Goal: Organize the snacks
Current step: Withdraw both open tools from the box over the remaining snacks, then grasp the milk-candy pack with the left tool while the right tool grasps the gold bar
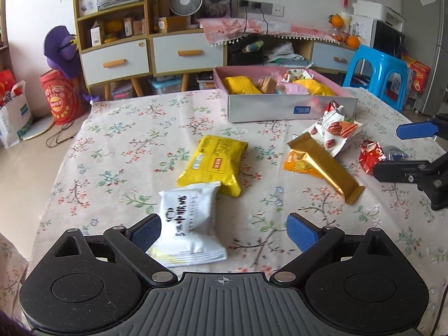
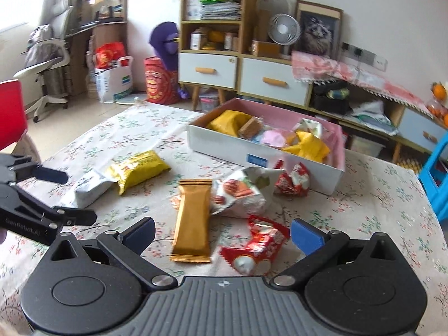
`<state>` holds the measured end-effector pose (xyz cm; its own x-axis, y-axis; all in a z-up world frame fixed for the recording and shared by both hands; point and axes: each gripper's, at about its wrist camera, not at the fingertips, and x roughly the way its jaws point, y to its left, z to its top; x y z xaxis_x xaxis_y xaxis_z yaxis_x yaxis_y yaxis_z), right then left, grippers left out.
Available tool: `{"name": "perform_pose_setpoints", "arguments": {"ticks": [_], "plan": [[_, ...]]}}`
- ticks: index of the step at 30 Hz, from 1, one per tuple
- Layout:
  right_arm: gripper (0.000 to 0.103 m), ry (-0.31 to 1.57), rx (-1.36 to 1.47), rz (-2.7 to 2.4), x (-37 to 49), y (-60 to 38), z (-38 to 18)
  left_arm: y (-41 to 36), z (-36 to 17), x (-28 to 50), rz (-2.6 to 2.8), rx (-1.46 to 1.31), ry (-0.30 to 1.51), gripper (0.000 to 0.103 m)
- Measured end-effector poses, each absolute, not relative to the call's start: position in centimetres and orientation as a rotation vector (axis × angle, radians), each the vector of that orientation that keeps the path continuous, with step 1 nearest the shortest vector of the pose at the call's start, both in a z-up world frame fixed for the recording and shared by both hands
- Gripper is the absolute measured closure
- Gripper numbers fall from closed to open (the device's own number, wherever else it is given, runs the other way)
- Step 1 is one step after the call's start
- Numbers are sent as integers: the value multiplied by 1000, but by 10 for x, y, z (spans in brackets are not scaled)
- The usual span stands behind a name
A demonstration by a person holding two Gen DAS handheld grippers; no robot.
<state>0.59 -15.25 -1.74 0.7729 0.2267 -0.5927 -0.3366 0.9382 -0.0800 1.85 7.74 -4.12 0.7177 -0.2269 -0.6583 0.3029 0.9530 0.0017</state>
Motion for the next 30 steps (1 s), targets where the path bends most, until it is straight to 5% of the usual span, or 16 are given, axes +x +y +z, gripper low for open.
{"name": "perform_pose_setpoints", "arguments": {"ticks": [8,16,30], "plan": [[12,602,-246,437,3,-125,-27,93,-51,28,-296,70,712,6],[26,690,-224,488,20,-114,-42,100,-55,37,-284,-2,712,10],[48,732,-203,450,44,-117,-57,103,-60,44,-244,-13,725,50]]}}
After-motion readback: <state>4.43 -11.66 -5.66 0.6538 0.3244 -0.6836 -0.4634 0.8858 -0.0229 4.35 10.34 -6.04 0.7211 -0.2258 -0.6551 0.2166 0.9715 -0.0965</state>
